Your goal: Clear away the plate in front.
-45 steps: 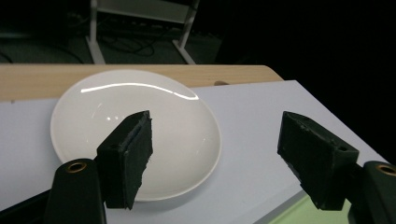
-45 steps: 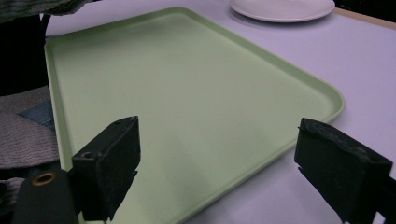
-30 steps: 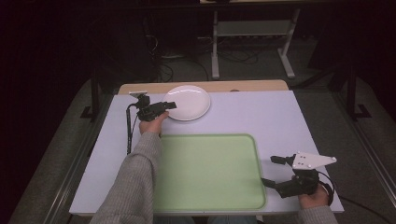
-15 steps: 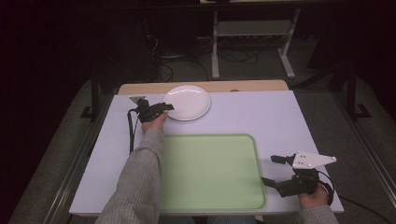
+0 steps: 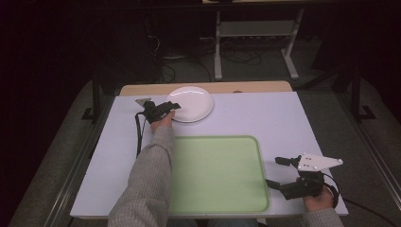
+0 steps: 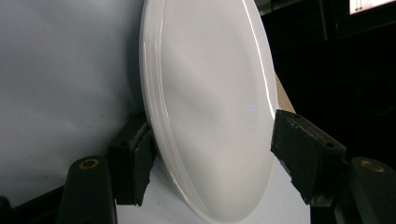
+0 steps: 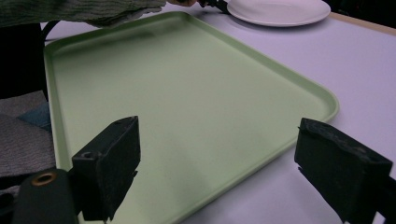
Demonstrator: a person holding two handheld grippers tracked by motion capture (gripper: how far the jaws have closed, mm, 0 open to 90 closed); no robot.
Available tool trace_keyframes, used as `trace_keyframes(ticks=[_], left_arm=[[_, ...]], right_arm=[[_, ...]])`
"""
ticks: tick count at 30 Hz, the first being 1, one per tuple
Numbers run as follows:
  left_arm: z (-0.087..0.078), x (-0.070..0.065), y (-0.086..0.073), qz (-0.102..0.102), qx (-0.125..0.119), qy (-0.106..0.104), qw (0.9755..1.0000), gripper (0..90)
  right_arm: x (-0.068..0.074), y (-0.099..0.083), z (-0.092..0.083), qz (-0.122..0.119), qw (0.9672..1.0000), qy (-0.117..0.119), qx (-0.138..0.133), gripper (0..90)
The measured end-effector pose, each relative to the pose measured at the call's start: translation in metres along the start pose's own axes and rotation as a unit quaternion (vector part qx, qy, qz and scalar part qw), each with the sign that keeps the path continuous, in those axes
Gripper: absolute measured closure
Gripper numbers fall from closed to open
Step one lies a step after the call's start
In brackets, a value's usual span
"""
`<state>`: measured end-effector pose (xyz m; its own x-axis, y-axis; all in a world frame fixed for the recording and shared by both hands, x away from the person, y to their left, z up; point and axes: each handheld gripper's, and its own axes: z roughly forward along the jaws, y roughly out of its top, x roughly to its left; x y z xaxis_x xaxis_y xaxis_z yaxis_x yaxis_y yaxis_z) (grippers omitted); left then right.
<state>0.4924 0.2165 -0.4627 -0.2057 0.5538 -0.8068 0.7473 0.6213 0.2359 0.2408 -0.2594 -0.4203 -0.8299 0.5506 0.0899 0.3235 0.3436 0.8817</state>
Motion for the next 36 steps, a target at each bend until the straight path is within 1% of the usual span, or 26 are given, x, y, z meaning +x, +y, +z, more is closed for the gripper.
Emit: trace_keyframes(ticks=[2,6,8,9,10,13,14,15,17,18,20,21,23,25,26,28,30,32,34,36], left_arm=[[0.0,0.0,0.0,-0.007,-0.005,-0.001,1.0,31.5],[0.0,-0.001,-0.004,0.005,-0.011,0.012,0.9999,35.3],[0.0,-0.001,-0.005,0.009,-0.017,0.019,0.9996,39.8],[-0.001,0.0,-0.006,0.01,-0.02,0.02,0.9996,44.4],[-0.001,0.001,-0.007,0.011,-0.023,0.022,0.9995,44.4],[-0.001,0.002,-0.007,0.01,-0.023,0.025,0.9994,48.4],[-0.002,0.003,-0.007,0.008,-0.023,0.027,0.9994,50.2],[-0.002,0.004,-0.007,0.003,-0.023,0.026,0.9994,52.2],[-0.003,0.007,-0.008,-0.018,-0.032,0.019,0.9991,54.5],[-0.003,0.008,-0.009,-0.025,-0.037,0.019,0.9988,56.4],[-0.003,0.008,-0.01,-0.022,-0.041,0.023,0.9987,60.1],[-0.003,0.008,-0.01,-0.019,-0.04,0.026,0.9987,62.6],[-0.003,0.009,-0.01,-0.018,-0.038,0.028,0.9987,63.7],[-0.003,0.011,-0.009,-0.017,-0.034,0.03,0.9988,68.1],[-0.003,0.011,-0.009,-0.018,-0.037,0.03,0.9987,70.2],[-0.003,0.011,-0.009,-0.013,-0.037,0.032,0.9987,72.5],[-0.004,0.012,-0.008,-0.006,-0.029,0.03,0.9991,73.0],[-0.004,0.015,-0.006,-0.008,-0.022,0.026,0.9994,75.0],[-0.004,0.017,-0.005,-0.006,-0.02,0.024,0.9995,78.0],[-0.004,0.018,-0.005,-0.009,-0.021,0.02,0.9995,80.2]], right_arm=[[0.0,0.001,-0.001,0.0,1.0,-0.001,-0.003,13.6],[-0.001,0.002,-0.001,-0.002,1.0,-0.003,-0.007,13.6],[-0.001,0.002,0.0,-0.004,1.0,-0.004,-0.007,13.6],[-0.001,0.003,0.0,-0.005,1.0,-0.005,-0.006,13.6],[-0.001,0.003,0.0,-0.005,1.0,-0.005,-0.006,13.6],[-0.001,0.002,-0.001,-0.006,1.0,-0.005,-0.007,13.6],[0.0,0.002,-0.001,-0.006,0.9999,-0.006,-0.007,13.6],[0.0,0.002,-0.001,-0.006,0.9999,-0.007,-0.008,13.6],[0.0,0.002,-0.002,-0.004,0.9999,-0.007,-0.008,13.6],[0.0,0.002,-0.002,-0.003,0.9999,-0.007,-0.009,13.6],[0.0,0.002,-0.003,-0.005,0.9999,-0.008,-0.01,13.6],[0.0,0.003,-0.003,-0.006,0.9999,-0.009,-0.013,13.6],[0.0,0.003,-0.003,-0.006,0.9998,-0.009,-0.013,13.6],[0.0,0.003,-0.003,-0.007,0.9998,-0.009,-0.014,13.6],[0.0,0.003,-0.004,-0.007,0.9998,-0.008,-0.014,13.6],[0.0,0.003,-0.004,-0.006,0.9998,-0.008,-0.016,13.6],[0.0,0.003,-0.004,-0.007,0.9998,-0.009,-0.018,13.6],[0.0,0.004,-0.004,-0.007,0.9998,-0.008,-0.018,13.6],[0.0,0.004,-0.004,-0.007,0.9998,-0.009,-0.018,13.6],[-0.001,0.004,-0.004,-0.007,0.9998,-0.009,-0.018,13.6]])
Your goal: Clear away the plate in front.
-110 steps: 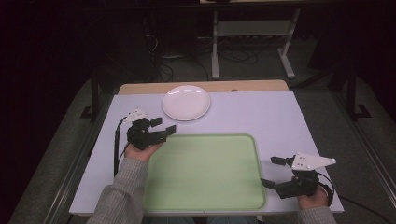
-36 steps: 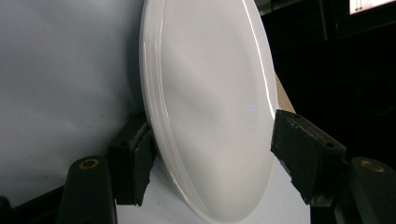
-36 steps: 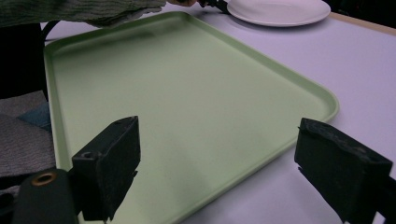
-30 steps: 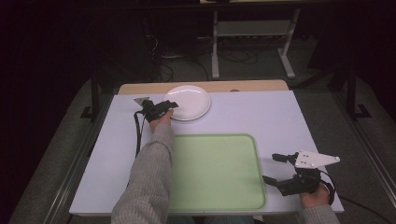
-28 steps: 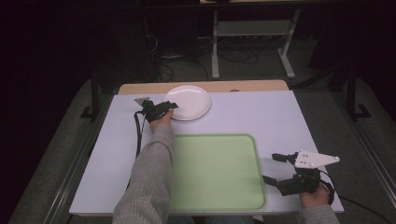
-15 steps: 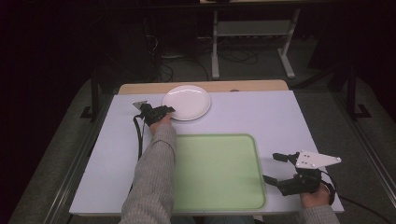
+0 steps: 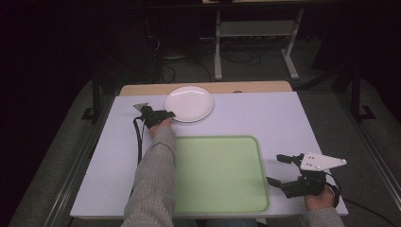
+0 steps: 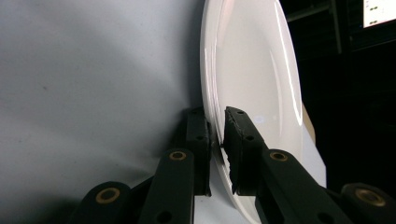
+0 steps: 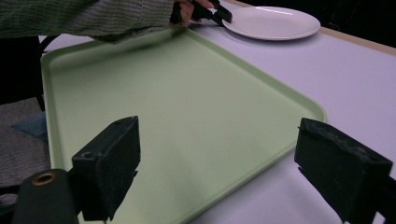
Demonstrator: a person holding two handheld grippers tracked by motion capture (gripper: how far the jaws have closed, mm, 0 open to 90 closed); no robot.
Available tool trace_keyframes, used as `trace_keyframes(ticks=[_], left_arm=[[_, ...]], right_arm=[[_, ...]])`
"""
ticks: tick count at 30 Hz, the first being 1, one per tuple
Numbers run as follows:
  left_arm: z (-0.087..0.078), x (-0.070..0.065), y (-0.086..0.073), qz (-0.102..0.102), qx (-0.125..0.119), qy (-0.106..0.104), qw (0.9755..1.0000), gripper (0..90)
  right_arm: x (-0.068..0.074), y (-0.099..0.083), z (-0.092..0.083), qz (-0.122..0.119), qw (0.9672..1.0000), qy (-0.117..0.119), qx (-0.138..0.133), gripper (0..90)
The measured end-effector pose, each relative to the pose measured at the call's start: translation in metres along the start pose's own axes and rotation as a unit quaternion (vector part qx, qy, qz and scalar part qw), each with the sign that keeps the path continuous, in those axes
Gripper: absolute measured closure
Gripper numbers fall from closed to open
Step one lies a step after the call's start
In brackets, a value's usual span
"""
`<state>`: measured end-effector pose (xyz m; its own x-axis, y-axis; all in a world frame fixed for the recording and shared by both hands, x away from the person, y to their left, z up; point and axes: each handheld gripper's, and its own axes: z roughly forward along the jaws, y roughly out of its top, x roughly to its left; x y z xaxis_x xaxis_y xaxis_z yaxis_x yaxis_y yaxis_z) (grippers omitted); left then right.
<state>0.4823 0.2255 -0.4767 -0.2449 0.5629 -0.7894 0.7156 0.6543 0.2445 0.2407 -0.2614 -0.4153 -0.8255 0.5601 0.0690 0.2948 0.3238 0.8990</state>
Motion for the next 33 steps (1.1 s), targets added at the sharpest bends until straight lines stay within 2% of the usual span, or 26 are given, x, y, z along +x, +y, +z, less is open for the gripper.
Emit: trace_keyframes(ticks=[2,4,9,12,16,21,29,31,33], left_arm=[[0.0,0.0,0.0,-0.001,0.001,-0.001,1.0,80.4],[0.0,0.0,0.0,0.007,0.001,-0.001,1.0,80.4],[0.0,0.001,0.0,0.005,0.002,-0.005,1.0,80.9],[0.0,0.004,-0.001,-0.007,-0.003,-0.013,0.9999,81.8],[-0.001,0.008,-0.007,-0.037,-0.019,-0.034,0.9986,84.0],[-0.003,0.005,-0.008,-0.051,-0.03,-0.044,0.9973,86.5],[-0.004,0.004,-0.01,-0.06,-0.039,-0.052,0.9961,87.3],[-0.005,0.007,-0.01,-0.076,-0.042,-0.074,0.9935,86.7],[-0.005,0.008,-0.01,-0.077,-0.04,-0.074,0.9935,86.4]], right_arm=[[0.0,0.0,0.0,0.0,1.0,0.0,0.0,13.6],[0.0,0.0,0.0,0.0,1.0,-0.001,0.001,13.6],[0.0,0.0,-0.001,0.001,1.0,-0.002,-0.001,13.6],[0.0,0.0,-0.001,0.001,1.0,-0.002,-0.001,13.6],[0.001,-0.001,-0.001,0.0,1.0,-0.001,0.001,13.6],[0.001,-0.001,-0.001,0.001,1.0,-0.001,0.004,13.6],[0.002,-0.001,-0.002,-0.001,1.0,-0.001,-0.001,13.6],[0.002,-0.001,-0.002,-0.001,1.0,-0.001,-0.001,13.6],[0.002,-0.001,-0.002,-0.001,1.0,-0.002,-0.001,13.6]])
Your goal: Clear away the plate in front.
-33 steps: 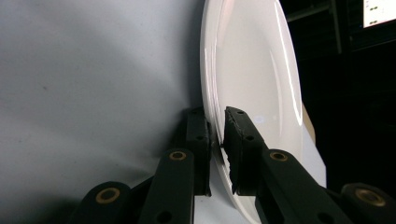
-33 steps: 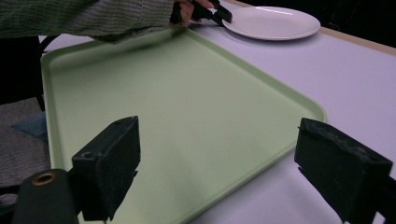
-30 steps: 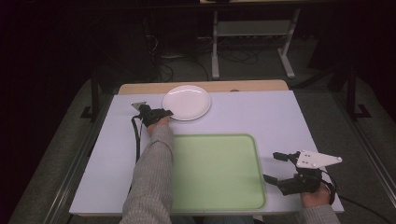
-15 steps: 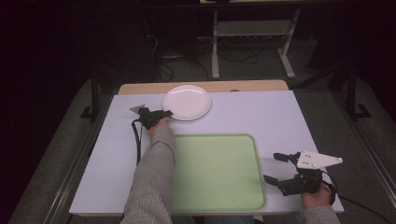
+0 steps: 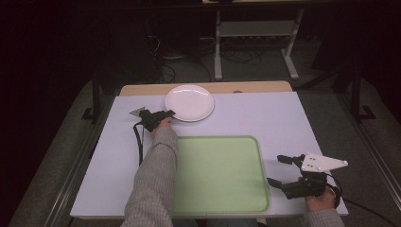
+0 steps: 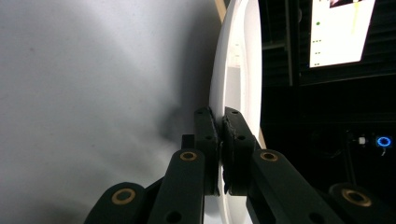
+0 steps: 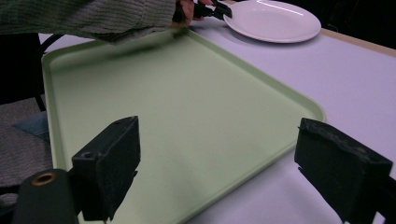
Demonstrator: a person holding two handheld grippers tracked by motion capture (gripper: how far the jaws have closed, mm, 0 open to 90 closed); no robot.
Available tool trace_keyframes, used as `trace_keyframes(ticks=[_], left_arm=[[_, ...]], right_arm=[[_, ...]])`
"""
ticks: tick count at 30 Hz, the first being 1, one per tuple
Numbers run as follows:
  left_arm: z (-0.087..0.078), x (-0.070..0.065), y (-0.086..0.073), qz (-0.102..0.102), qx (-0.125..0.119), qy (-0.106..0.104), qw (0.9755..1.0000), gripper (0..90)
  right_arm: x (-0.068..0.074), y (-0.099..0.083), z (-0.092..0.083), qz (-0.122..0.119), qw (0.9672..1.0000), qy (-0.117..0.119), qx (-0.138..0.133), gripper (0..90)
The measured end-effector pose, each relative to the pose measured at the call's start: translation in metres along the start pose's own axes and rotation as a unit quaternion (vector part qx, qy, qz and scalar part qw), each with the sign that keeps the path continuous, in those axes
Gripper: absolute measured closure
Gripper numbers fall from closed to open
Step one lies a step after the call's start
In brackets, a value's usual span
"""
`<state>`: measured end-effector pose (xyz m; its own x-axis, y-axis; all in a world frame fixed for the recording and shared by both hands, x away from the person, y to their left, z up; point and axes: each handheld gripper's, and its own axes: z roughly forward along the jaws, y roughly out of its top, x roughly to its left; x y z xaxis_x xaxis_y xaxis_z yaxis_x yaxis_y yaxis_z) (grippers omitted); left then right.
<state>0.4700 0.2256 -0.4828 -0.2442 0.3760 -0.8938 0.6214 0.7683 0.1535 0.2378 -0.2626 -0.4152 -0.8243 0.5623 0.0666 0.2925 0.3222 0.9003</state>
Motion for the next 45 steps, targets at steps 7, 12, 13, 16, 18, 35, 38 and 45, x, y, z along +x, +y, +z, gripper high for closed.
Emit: trace_keyframes(ticks=[7,12,13,16,18,35,38,45], left_arm=[[0.0,-0.001,0.0,0.01,-0.004,-0.001,0.9999,86.7],[-0.001,-0.002,0.0,0.01,-0.002,-0.001,0.9999,86.7],[-0.001,-0.002,0.0,0.011,-0.002,-0.005,0.9999,86.6],[-0.001,-0.004,-0.002,0.019,0.0,-0.015,0.9997,85.9],[0.0,-0.005,-0.002,0.02,0.004,-0.016,0.9997,86.0],[-0.018,-0.016,0.007,0.034,0.004,-0.057,0.9978,87.6],[-0.025,-0.019,0.008,0.039,0.005,-0.058,0.9975,87.6],[-0.041,-0.018,0.002,0.043,0.008,-0.064,0.997,87.6]], right_arm=[[0.0,0.0,0.001,-0.001,1.0,0.0,0.001,13.6],[0.0,0.0,0.001,-0.002,1.0,0.0,0.001,13.6],[0.0,0.0,0.001,-0.001,1.0,0.0,0.0,13.6],[0.0,-0.001,0.001,0.0,1.0,0.001,0.001,13.6],[0.0,-0.001,0.001,-0.001,1.0,0.001,0.002,13.6],[0.002,-0.002,0.0,-0.002,1.0,-0.001,0.001,13.6],[0.002,-0.003,-0.001,0.0,1.0,-0.002,0.0,13.6],[0.0,-0.004,-0.003,0.003,1.0,-0.003,-0.002,13.6]])
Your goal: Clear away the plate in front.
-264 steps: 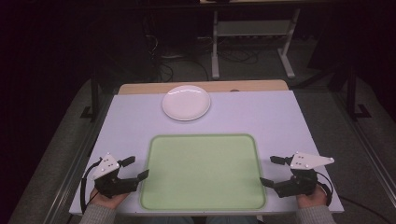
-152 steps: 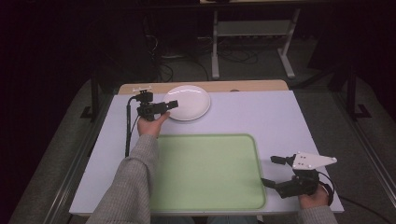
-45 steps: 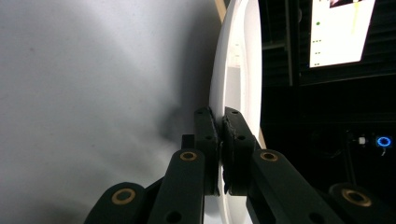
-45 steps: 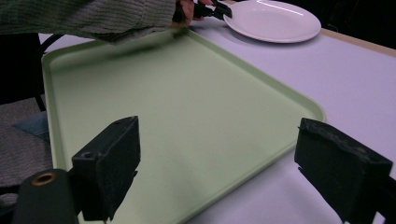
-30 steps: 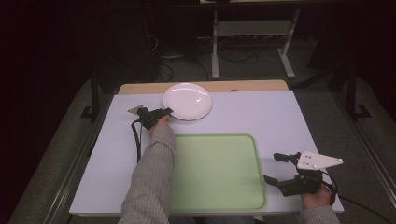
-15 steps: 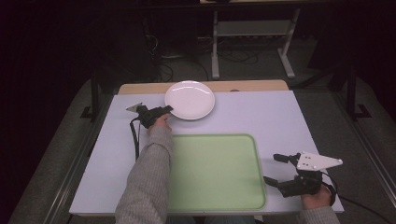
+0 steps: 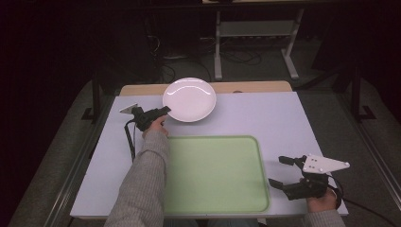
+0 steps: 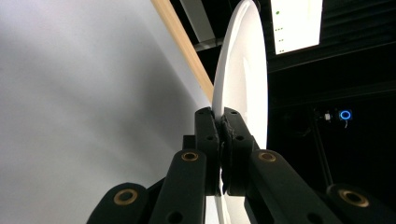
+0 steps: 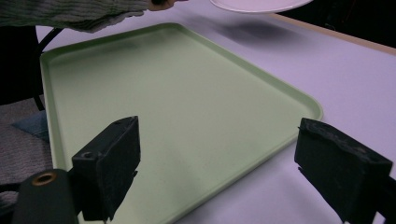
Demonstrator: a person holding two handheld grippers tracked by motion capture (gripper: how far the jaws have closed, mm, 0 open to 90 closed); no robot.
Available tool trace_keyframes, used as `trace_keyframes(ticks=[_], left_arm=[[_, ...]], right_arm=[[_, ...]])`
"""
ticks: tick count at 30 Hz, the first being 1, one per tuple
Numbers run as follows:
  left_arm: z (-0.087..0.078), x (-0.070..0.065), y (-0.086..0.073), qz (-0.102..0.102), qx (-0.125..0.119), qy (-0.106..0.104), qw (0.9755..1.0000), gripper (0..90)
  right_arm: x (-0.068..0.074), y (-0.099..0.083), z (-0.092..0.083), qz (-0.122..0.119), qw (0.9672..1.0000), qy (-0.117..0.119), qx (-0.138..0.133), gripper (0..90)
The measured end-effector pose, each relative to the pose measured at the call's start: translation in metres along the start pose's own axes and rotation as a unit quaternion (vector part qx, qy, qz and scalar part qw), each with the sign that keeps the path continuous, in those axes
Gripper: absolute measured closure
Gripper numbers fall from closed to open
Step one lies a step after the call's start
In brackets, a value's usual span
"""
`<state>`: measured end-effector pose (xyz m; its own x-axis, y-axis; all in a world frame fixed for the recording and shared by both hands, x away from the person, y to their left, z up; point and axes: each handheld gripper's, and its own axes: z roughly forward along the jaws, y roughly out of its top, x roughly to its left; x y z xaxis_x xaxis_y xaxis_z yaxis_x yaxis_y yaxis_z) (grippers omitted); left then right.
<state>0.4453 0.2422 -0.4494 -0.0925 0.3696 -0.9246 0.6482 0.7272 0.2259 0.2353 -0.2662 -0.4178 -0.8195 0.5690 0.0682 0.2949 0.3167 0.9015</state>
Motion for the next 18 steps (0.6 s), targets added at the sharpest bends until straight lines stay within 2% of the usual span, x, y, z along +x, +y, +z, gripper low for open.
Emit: trace_keyframes(ticks=[9,13,18], left_arm=[[-0.024,0.001,-0.005,0.007,0.005,-0.014,0.9999,87.8],[-0.036,0.0,-0.005,0.021,-0.001,-0.014,0.9997,87.7],[-0.048,0.006,-0.01,0.027,0.0,-0.022,0.9994,87.7]], right_arm=[[-0.001,-0.001,0.001,0.003,1.0,-0.004,0.004,13.6],[-0.002,-0.001,0.001,0.003,0.9999,-0.011,0.004,13.6],[-0.003,-0.002,0.0,0.006,0.9998,-0.016,0.002,13.6]])
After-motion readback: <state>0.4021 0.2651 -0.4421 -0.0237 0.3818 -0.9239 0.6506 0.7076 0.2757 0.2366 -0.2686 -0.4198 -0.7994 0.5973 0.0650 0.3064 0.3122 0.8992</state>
